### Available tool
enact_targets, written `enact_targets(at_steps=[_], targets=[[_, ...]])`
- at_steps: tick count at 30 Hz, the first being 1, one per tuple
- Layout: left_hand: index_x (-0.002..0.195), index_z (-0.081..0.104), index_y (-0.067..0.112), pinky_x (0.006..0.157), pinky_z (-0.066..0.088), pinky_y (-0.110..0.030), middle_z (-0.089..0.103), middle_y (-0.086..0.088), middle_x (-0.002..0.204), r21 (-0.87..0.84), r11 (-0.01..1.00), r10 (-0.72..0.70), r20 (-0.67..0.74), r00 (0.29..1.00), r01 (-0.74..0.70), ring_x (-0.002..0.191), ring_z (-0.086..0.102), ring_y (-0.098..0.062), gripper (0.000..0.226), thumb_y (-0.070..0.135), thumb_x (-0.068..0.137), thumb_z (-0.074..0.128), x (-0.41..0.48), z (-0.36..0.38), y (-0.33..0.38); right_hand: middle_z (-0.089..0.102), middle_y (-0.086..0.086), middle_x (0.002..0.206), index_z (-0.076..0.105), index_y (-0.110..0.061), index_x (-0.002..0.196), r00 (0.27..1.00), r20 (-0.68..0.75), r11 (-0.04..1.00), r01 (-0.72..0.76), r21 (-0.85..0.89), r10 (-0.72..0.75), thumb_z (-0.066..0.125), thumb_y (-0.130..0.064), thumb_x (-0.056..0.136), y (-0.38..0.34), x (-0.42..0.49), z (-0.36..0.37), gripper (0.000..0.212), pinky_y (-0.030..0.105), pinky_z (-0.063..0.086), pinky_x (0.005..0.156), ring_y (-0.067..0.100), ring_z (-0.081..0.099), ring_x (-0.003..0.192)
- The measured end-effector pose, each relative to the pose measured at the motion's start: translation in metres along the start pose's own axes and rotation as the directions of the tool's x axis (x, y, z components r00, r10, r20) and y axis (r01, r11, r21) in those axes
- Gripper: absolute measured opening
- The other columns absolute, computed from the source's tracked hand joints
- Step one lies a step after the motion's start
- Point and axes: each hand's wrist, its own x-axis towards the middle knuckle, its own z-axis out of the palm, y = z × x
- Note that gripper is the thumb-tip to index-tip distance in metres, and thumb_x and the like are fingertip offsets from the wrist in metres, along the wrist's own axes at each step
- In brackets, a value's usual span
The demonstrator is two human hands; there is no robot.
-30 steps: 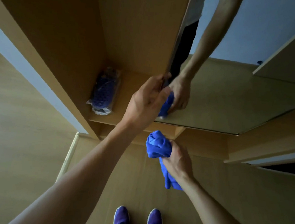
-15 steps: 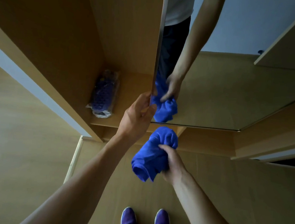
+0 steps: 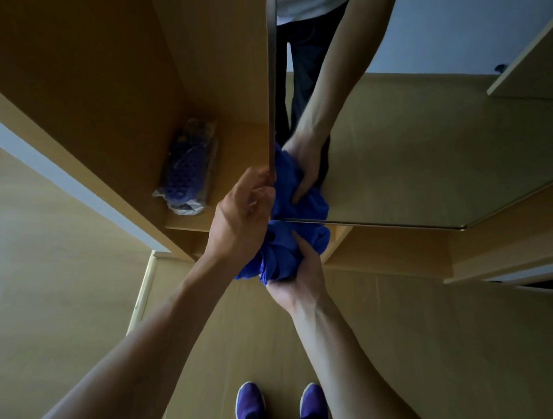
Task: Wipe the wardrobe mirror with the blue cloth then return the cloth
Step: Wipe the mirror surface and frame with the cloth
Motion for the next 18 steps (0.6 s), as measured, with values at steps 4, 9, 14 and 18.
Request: enact_targets(at_steps=[4,9,14,18], targets=[[0.12,0.061,0.019,0.069,0.05,-0.019,0.067,0.011,0.095,0.022,0.999,-0.043,-0.049,0.998,0.044,0.085,0.062,0.0,0.024,0.013,0.1,0.048,0.0,0.006,0.001,0.067,0.018,0.128,0.058,-0.012,0.138,0.999,0.029,0.998,-0.039,0.042,0.038,0.056,-0.015,0.098,-0.007,0.001,0.0,0.04,0.048,0.058,0.09,0.036,0.064,0.118],[0.119,0.062,0.017,0.063,0.039,-0.004,0.067,0.011,0.097,0.017,0.997,-0.076,-0.094,0.993,0.078,0.081,0.057,0.012,0.022,0.011,0.101,0.051,0.0,0.012,0.006,0.069,0.018,0.124,0.059,-0.013,0.137,1.0,-0.005,0.997,0.004,0.076,-0.004,0.054,-0.011,0.097,-0.035,-0.005,-0.005,0.04,0.049,0.061,0.078,0.038,0.065,0.113],[0.112,0.062,0.014,0.058,0.038,-0.003,0.061,0.02,0.085,-0.011,0.994,-0.106,-0.133,0.986,0.105,0.076,0.057,0.013,0.012,0.013,0.101,0.056,-0.001,0.016,0.009,0.07,0.015,0.12,0.059,-0.013,0.137,0.995,-0.053,0.989,0.095,0.114,-0.09,0.056,-0.01,0.096,-0.079,-0.021,-0.021,0.041,0.047,0.061,0.069,0.035,0.071,0.098],[0.118,0.061,0.024,0.065,0.041,-0.001,0.069,0.013,0.104,-0.06,0.977,-0.207,-0.069,0.976,0.203,0.101,0.065,0.003,0.02,0.015,0.1,0.057,-0.011,0.021,0.003,0.069,0.013,0.124,0.06,-0.013,0.136,0.986,-0.044,0.983,0.166,0.079,-0.163,0.055,-0.009,0.096,-0.098,-0.029,-0.03,0.04,0.046,0.061,0.076,0.034,0.07,0.105]])
